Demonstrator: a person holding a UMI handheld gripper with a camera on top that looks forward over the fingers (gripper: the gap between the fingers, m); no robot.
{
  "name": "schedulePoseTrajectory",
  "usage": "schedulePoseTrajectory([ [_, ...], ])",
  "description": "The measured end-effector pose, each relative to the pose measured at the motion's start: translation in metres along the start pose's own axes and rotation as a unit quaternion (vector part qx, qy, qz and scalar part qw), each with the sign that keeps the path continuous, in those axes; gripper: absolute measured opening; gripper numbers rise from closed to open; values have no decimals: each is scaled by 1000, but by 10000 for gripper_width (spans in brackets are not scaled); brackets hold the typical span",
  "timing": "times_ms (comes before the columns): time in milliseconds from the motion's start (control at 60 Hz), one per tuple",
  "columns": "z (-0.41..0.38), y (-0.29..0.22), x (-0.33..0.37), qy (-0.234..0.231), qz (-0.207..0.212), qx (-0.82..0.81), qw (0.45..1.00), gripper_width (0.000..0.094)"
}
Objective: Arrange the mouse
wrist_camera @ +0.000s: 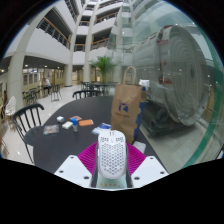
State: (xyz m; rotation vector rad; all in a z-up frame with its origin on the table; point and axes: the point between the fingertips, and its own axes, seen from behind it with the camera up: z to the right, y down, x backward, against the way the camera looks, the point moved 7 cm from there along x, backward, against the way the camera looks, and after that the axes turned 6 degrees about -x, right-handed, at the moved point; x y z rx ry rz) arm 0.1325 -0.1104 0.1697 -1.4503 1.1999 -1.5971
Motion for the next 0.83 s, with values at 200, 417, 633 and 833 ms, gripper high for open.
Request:
schedulePoseTrajectory([
  [200, 71, 110, -4, 50, -120, -24, 991, 386],
  [417, 76, 143, -14, 32, -131, -4, 991, 495],
  [633, 70, 144, 39, -9, -142, -2, 990, 852],
  [833, 55, 142, 110, -33, -97, -14, 995, 857],
])
